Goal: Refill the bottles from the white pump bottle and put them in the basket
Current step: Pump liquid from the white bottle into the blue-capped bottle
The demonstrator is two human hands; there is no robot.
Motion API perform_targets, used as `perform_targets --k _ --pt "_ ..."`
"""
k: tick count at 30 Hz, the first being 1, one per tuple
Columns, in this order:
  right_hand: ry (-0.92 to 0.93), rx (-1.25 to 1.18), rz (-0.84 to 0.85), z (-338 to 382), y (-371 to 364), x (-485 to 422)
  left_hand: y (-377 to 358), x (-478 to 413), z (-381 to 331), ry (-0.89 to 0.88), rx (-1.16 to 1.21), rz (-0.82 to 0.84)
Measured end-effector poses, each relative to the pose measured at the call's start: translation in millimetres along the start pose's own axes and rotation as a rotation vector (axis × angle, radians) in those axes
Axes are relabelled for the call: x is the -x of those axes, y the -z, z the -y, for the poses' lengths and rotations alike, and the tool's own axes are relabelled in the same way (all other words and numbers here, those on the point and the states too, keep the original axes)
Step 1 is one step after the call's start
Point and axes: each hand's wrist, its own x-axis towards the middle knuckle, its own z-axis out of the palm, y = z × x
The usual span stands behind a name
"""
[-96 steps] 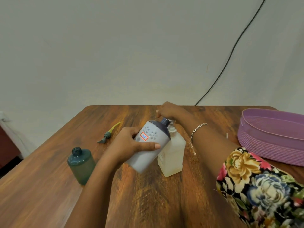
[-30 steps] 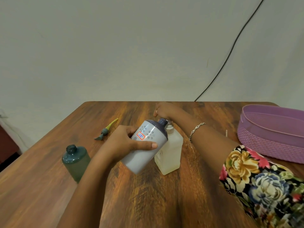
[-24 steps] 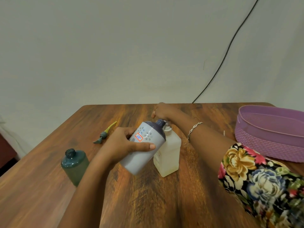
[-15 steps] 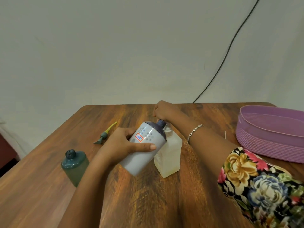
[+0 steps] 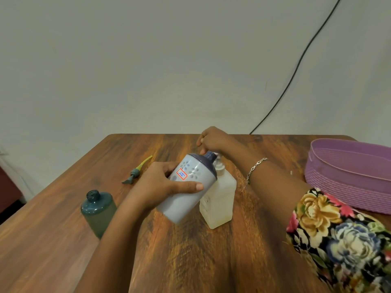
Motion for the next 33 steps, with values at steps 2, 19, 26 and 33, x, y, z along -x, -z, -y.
perform_targets --k 2,19,26,33 --pt "-0.017 0.049 0.030 -3.4 -3.2 0.4 -1.3 1.2 2.4 -0.002 -0.009 0.017" --pt "0.054 -0.003 -0.012 2.5 -1.0 -0.9 0.9 1.1 1.7 0.024 0.022 -0.031" --pt "-0.006 0.121 0.005 -2.4 -15.0 -8.4 -2.9 -1.1 5.2 0.057 0.073 -0.005" --pt "0.017 -0.162 0.028 -9.2 -4.9 4.3 -4.2 -1.5 7.8 0.030 0.088 0.055"
